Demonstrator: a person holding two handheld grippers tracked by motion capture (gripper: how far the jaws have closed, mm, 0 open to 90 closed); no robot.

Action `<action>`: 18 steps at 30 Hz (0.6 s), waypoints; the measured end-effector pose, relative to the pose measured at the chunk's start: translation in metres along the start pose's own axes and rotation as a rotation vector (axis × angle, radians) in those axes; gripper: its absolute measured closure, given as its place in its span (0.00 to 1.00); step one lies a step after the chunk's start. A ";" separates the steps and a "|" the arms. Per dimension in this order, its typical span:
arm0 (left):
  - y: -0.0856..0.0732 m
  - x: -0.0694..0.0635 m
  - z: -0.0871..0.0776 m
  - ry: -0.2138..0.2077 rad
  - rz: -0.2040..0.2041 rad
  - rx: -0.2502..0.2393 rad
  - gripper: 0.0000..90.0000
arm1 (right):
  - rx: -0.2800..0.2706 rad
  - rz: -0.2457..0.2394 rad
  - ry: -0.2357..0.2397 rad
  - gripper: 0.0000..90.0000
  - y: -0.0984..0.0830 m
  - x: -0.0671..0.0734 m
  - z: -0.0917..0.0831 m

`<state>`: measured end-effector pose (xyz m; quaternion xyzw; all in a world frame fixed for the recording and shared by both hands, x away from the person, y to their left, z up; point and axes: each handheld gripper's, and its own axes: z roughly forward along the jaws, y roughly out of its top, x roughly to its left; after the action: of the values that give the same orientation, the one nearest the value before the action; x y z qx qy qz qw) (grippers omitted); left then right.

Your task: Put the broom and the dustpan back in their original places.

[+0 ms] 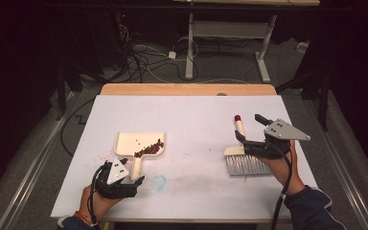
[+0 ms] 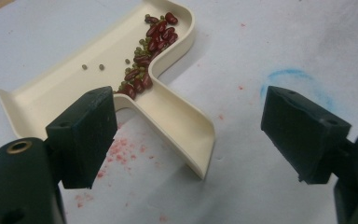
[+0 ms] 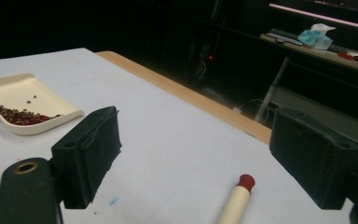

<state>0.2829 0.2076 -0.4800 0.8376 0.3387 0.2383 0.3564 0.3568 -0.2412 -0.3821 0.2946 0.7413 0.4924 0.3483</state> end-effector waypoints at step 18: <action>0.000 -0.001 0.001 -0.009 0.006 -0.004 0.20 | 0.012 -0.034 -0.033 0.18 -0.023 0.006 -0.017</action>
<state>0.2824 0.2065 -0.4808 0.8390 0.3340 0.2364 0.3587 0.3375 -0.2532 -0.4009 0.2919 0.7434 0.4769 0.3671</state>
